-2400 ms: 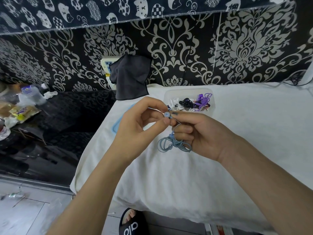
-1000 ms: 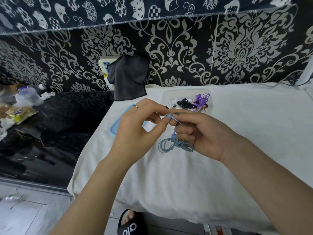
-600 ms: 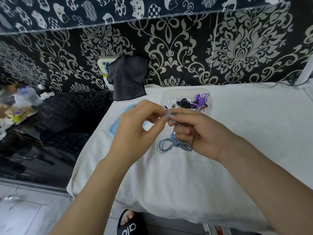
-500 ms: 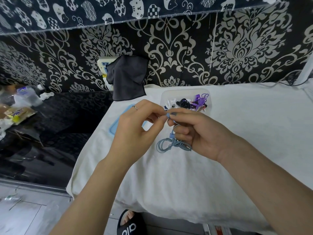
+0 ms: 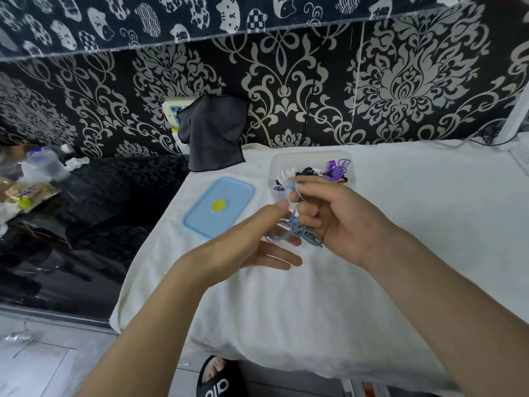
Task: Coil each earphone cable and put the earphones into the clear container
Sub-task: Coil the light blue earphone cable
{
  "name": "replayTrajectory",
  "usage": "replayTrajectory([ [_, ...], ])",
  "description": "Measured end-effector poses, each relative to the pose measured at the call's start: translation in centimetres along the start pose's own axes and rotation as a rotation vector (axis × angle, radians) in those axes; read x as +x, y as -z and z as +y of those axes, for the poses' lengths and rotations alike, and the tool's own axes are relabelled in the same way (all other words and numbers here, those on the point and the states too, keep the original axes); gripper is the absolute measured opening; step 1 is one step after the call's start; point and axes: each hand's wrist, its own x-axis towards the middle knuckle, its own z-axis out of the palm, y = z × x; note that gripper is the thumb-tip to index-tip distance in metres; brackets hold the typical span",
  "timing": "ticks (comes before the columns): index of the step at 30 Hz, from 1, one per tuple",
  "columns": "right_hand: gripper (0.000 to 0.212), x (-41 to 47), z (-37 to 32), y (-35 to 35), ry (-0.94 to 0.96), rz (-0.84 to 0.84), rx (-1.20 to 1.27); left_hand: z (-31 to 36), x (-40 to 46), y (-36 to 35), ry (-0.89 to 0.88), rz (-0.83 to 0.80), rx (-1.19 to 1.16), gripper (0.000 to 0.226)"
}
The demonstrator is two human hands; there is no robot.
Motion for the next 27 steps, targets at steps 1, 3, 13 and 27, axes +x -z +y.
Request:
replayTrajectory([
  [1,0.014,0.1,0.0,0.1,0.011,0.009,-0.008,0.1,-0.1,-0.2,-0.002,-0.034,-0.007,0.049],
  [3,0.014,0.2,0.1,0.1,0.034,0.021,-0.042,0.4,0.0,-0.7,-0.038,-0.023,-0.035,0.039],
  [13,0.026,0.7,0.3,0.8,0.23,0.16,-0.627,0.7,2.4,-0.6,-0.14,0.232,0.046,0.028],
  [27,0.045,6.0,-2.6,2.0,0.621,0.345,-1.209,2.8,10.6,0.6,-0.494,0.615,0.45,0.012],
])
